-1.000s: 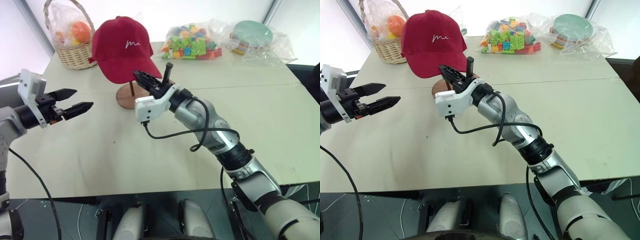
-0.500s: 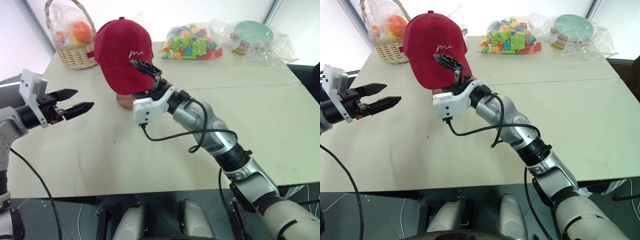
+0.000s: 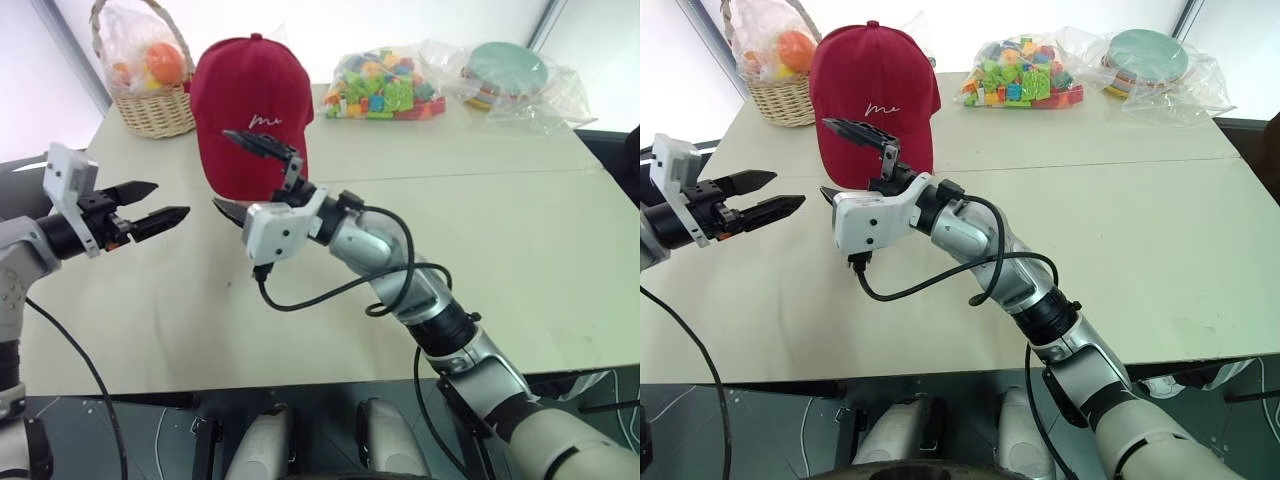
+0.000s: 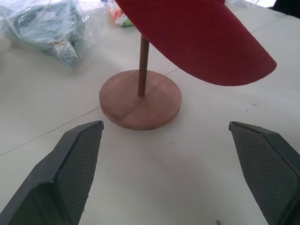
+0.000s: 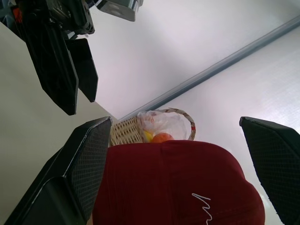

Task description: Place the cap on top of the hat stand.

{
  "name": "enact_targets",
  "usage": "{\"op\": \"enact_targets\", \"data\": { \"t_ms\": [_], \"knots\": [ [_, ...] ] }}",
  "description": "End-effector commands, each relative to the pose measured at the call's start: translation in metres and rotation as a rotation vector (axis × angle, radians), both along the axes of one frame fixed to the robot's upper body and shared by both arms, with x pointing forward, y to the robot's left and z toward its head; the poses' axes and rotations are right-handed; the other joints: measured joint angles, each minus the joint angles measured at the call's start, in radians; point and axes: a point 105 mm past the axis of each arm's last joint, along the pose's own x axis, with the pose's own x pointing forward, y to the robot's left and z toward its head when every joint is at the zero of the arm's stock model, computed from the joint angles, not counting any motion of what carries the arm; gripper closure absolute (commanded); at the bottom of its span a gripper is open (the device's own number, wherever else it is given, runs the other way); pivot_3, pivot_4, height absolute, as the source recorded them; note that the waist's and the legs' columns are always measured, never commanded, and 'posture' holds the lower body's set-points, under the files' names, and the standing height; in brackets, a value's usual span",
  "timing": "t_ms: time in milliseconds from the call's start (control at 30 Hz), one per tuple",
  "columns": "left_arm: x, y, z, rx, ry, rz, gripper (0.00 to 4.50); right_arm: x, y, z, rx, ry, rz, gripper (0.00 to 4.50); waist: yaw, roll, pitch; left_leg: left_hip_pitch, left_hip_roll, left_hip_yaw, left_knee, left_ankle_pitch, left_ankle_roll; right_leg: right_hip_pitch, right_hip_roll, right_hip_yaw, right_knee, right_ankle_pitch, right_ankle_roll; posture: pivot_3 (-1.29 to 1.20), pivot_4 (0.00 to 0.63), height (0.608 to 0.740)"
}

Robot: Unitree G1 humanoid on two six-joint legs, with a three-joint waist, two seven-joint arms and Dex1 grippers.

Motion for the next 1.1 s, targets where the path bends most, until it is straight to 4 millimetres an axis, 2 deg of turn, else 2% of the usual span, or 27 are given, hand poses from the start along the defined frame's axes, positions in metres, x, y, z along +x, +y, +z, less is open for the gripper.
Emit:
{"op": "enact_targets", "data": {
  "t_ms": [33, 133, 200, 433, 500, 633, 800, 933, 1100],
  "knots": [
    [0.000, -0.001, 0.013, 0.016, -0.053, -0.007, 0.00, -0.009, -0.008, 0.022, 0.052, -0.055, 0.024, 0.04, 0.000, 0.000, 0.000, 0.000, 0.000, 0.000, 0.000, 0.000, 0.000, 0.000, 0.000, 0.000, 0.000, 0.000, 0.000, 0.00, 0.150, 0.740],
    [0.001, 0.001, 0.014, 0.023, -0.061, 0.008, 0.00, -0.006, -0.021, 0.034, 0.072, -0.053, 0.005, 0.04, 0.000, 0.000, 0.000, 0.000, 0.000, 0.000, 0.000, 0.000, 0.000, 0.000, 0.000, 0.000, 0.000, 0.000, 0.000, 0.00, 0.150, 0.740],
    [0.002, 0.006, 0.018, 0.018, -0.073, 0.031, 0.00, 0.000, -0.036, 0.042, 0.099, 0.026, 0.001, 0.04, 0.001, 0.000, 0.000, 0.000, 0.000, 0.000, 0.000, 0.000, 0.000, 0.000, 0.000, 0.000, 0.000, 0.000, 0.000, 0.00, 0.150, 0.740],
    [0.000, 0.021, 0.021, 0.024, -0.067, 0.075, 0.00, 0.025, -0.116, 0.084, 0.272, 0.385, -0.016, 0.04, 0.004, 0.000, 0.000, 0.000, 0.000, 0.000, 0.000, 0.000, 0.000, 0.001, -0.001, 0.000, -0.001, 0.000, 0.000, 0.00, 0.150, 0.740],
    [-0.001, 0.026, 0.017, 0.050, -0.057, 0.095, 0.00, 0.032, -0.146, 0.094, 0.303, 0.498, -0.031, 0.04, 0.005, -0.001, 0.001, 0.000, 0.000, 0.000, 0.000, 0.000, 0.000, 0.001, -0.001, 0.000, -0.001, 0.000, 0.000, 0.00, 0.150, 0.740],
    [-0.001, 0.038, 0.001, 0.077, -0.030, 0.161, 0.00, 0.041, -0.213, 0.082, 0.292, 0.752, -0.117, 0.04, 0.012, -0.001, 0.001, 0.000, 0.000, 0.000, -0.001, -0.001, 0.001, 0.001, -0.002, 0.000, -0.003, 0.000, 0.000, 0.00, 0.150, 0.740],
    [0.002, 0.053, -0.019, 0.082, -0.017, 0.281, 0.00, 0.049, -0.263, 0.064, 0.308, 0.855, -0.231, 0.04, 0.016, -0.001, 0.001, 0.000, 0.000, 0.001, -0.002, -0.004, 0.007, 0.000, -0.005, 0.000, -0.004, 0.000, 0.000, 0.00, 0.150, 0.740],
    [-0.001, 0.056, -0.036, 0.069, -0.003, 0.339, 0.00, 0.056, -0.296, 0.046, 0.332, 0.888, -0.336, 0.04, 0.025, -0.001, 0.001, 0.000, 0.000, 0.002, -0.002, -0.004, 0.007, 0.000, -0.006, 0.000, -0.004, 0.000, 0.000, 0.00, 0.150, 0.740],
    [-0.010, 0.056, -0.047, 0.061, 0.017, 0.363, 0.00, 0.055, -0.317, 0.033, 0.364, 0.926, -0.382, 0.04, 0.028, -0.001, 0.001, -0.003, 0.000, 0.002, -0.002, -0.002, 0.002, -0.001, -0.006, 0.000, -0.004, 0.000, 0.000, 0.00, 0.150, 0.740]
  ]
}}
